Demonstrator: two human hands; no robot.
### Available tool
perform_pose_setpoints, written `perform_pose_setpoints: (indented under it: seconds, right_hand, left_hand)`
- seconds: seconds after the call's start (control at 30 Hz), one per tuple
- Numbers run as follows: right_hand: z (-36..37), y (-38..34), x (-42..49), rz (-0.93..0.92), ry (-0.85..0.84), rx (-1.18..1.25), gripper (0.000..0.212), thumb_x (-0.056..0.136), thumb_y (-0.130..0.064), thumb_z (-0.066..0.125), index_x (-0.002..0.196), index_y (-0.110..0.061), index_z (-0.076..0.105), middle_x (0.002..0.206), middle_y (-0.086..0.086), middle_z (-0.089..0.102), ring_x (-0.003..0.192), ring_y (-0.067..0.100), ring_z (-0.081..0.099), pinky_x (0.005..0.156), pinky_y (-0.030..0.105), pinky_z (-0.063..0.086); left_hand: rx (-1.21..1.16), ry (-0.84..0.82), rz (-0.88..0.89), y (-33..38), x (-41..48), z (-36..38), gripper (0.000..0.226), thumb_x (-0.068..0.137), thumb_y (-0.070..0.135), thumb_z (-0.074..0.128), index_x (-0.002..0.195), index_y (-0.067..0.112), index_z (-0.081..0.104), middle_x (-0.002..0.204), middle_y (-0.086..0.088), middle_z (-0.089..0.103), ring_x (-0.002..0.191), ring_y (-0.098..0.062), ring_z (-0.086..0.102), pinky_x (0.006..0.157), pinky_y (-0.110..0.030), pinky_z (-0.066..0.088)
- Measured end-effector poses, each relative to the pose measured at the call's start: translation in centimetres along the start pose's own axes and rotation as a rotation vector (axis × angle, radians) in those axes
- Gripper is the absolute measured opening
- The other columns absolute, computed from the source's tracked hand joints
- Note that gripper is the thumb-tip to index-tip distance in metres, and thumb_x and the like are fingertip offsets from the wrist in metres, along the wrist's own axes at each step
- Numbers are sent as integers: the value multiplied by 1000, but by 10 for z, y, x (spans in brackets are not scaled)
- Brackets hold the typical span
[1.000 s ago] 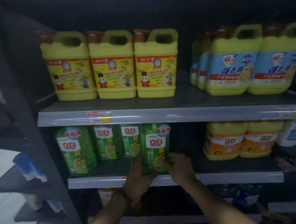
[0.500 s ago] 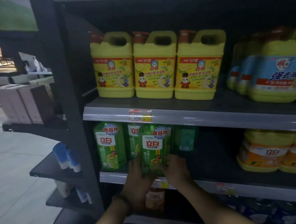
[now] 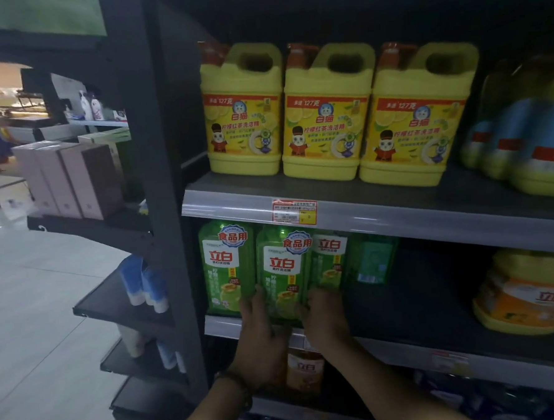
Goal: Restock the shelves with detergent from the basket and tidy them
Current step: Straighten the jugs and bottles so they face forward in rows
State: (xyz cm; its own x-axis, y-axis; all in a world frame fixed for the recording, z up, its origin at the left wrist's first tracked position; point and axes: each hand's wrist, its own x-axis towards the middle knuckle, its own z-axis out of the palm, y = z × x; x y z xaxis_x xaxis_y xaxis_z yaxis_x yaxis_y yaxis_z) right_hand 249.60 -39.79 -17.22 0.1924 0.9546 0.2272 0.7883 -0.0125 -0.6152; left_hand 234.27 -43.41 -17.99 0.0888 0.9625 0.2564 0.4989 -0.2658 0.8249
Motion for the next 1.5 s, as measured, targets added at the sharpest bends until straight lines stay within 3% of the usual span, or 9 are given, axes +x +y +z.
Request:
perform_pose_setpoints:
  seconds: [0.3, 0.43, 0.6, 0.8, 0.97, 1.07, 1.17, 1.37, 1.5]
  right_hand:
    - [10, -6, 5, 5, -6, -52, 23, 91, -32, 80, 105, -14, 77, 104, 4, 77, 95, 20, 73, 75, 33, 61]
    - [5, -7, 7, 9, -57, -16, 21, 91, -29, 81, 105, -14, 76, 103, 3, 76, 97, 21, 73, 75, 31, 58]
    - [-12, 6, 10, -28, -213, 127, 19, 94, -32, 79, 99, -14, 79, 94, 0, 78, 87, 14, 72, 73, 28, 55]
    - [-56, 70, 0, 83, -35, 132, 28, 96, -39, 74, 115, -19, 76, 112, 0, 80, 104, 20, 74, 88, 31, 57]
    - [-93, 123, 2, 203, 90, 155, 30, 92, -26, 82, 116, -9, 74, 115, 11, 79, 111, 28, 73, 92, 30, 52]
    - [-102, 143, 14, 236, 72, 206, 35, 89, -27, 84, 119, -14, 72, 116, 6, 78, 110, 23, 72, 91, 25, 51]
    - [-102, 156, 33, 270, 40, 296, 46, 84, -30, 88, 123, -17, 66, 115, 1, 74, 108, 20, 70, 94, 37, 57]
    - [-92, 172, 74, 260, 80, 477, 55, 75, -28, 93, 122, -21, 64, 113, 1, 77, 103, 22, 73, 92, 44, 61]
    - [-95, 178, 98, 251, 35, 556, 51, 74, -20, 95, 115, -18, 66, 109, 3, 77, 101, 23, 75, 90, 43, 63]
  left_hand:
    - [129, -8, -45, 5, 2, 0, 97, 92, 13, 67, 166, 4, 5, 148, -7, 24, 134, -38, 43, 107, -47, 50]
    - [152, -5, -74, 11, -1, 2, 102, 90, 14, 71, 166, 3, 4, 149, -6, 24, 139, -40, 39, 112, -46, 46]
    - [324, 93, -41, 25, -17, 18, 91, 78, 16, 67, 158, 4, 25, 144, -10, 28, 133, -39, 35, 114, -52, 38]
    - [685, -228, 210, 33, -18, 69, 70, 77, 44, 56, 138, 10, 55, 133, -15, 53, 118, -41, 53, 101, -50, 48]
    - [820, -463, 289, 55, 9, 102, 72, 95, 60, 44, 158, 25, 39, 167, -12, 33, 152, -36, 31, 124, -45, 29]
    - [800, -530, 258, 57, 21, 121, 66, 100, 60, 38, 161, 36, 35, 173, -8, 26, 160, -35, 20, 129, -46, 23]
    - [866, -552, 288, 51, 33, 137, 78, 89, 63, 12, 164, 44, 24, 173, -8, 28, 161, -33, 21, 130, -49, 15]
    - [889, -611, 232, 45, 50, 145, 80, 85, 69, 14, 163, 51, 20, 176, -4, 16, 163, -32, 12, 129, -51, 15]
    - [900, -617, 225, 57, 50, 140, 61, 103, 61, 37, 162, 50, 26, 177, -7, 13, 160, -38, 18, 128, -51, 23]
